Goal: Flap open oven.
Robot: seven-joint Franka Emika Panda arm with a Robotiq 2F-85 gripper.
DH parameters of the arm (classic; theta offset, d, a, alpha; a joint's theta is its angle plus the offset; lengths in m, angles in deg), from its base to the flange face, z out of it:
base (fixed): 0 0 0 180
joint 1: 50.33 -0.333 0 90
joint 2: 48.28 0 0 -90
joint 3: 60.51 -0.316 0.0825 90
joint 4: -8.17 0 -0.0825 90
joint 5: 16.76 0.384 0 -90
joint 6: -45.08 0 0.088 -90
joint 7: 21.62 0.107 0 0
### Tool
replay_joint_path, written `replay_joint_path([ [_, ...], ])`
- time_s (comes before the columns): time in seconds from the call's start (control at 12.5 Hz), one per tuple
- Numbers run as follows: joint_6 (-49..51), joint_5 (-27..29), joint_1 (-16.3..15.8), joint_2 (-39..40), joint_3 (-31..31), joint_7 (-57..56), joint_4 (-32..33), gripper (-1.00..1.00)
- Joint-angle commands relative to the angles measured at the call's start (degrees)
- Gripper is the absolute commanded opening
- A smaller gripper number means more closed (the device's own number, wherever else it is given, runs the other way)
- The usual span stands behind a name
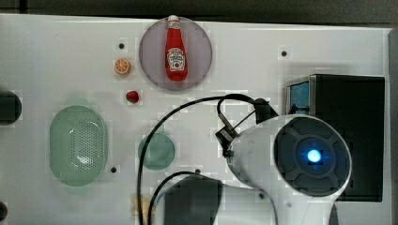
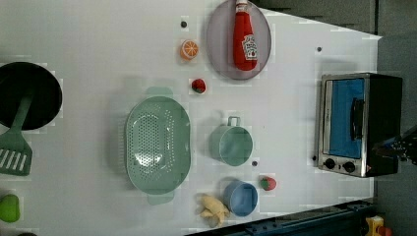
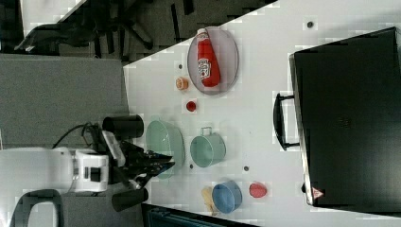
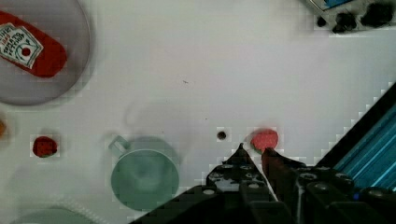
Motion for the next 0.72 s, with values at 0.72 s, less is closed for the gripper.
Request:
replay_joint_path([
  [0.72, -24.2, -9.5, 1.7, 10.7, 12.0, -51.1, 3.9, -0.65],
])
